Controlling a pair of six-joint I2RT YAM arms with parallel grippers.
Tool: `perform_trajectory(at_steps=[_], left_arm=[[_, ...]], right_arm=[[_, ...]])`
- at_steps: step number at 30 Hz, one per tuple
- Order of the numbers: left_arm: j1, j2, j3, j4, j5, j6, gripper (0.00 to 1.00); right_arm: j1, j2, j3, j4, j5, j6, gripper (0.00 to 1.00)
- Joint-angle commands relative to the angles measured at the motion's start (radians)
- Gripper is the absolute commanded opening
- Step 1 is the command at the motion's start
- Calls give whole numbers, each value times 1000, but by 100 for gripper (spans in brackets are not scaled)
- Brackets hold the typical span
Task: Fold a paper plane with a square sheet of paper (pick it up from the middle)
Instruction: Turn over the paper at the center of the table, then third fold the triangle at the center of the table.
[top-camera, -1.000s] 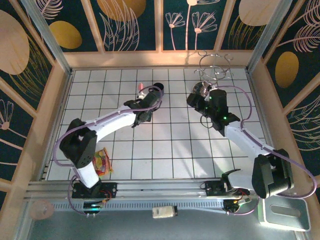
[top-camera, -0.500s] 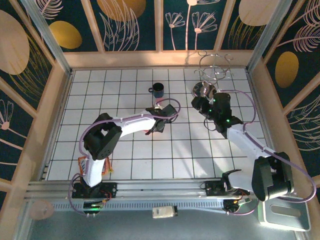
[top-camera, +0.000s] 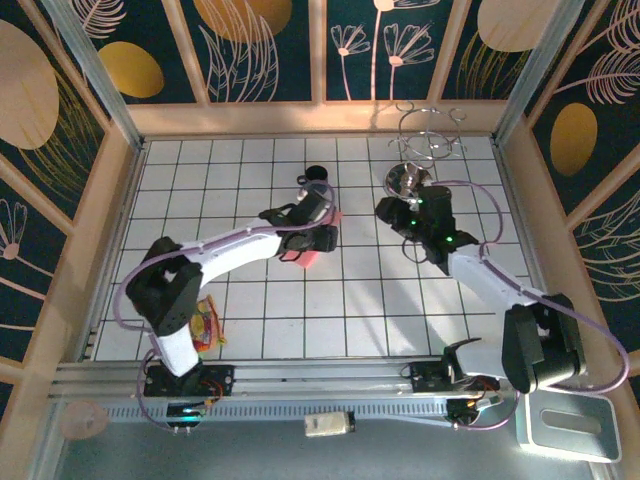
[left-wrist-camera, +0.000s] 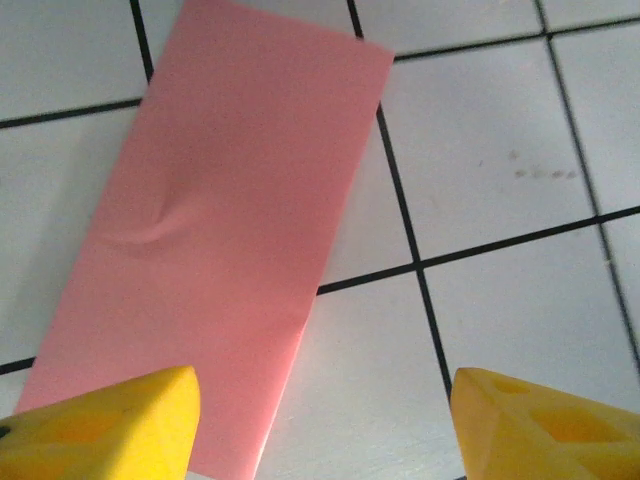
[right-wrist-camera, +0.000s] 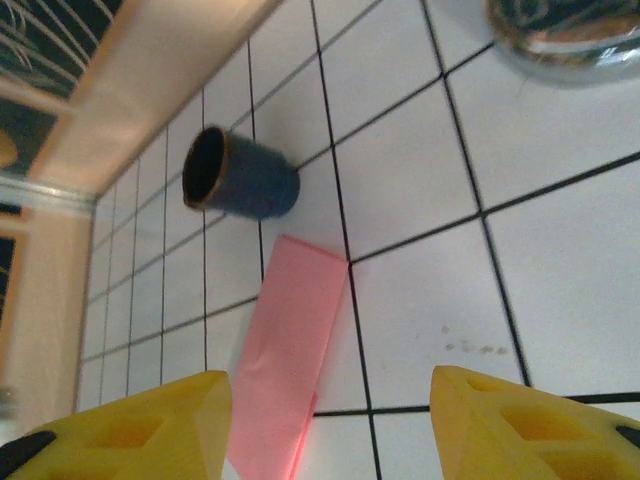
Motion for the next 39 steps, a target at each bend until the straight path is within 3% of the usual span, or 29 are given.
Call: perform_trajectory(at_steps=[1, 7, 15, 22, 30, 39], left_arm=[[74, -79, -91, 91, 108, -30, 74], [215, -195, -296, 232, 224, -107, 84], [396, -283, -528, 457, 447, -240, 84], [416, -255, -555, 499, 506, -261, 77], [416, -195, -539, 467, 544, -242, 58], [414, -139, -524, 433, 582, -218, 45]], right_arm=[[98, 76, 62, 16, -11, 7, 53], [266, 295, 171, 94, -62, 59, 43], [349, 558, 341, 95, -137, 90, 28], [347, 629, 367, 42, -135, 94, 25], [337, 661, 346, -42, -130, 65, 25], [320, 670, 300, -73, -162, -15, 24]])
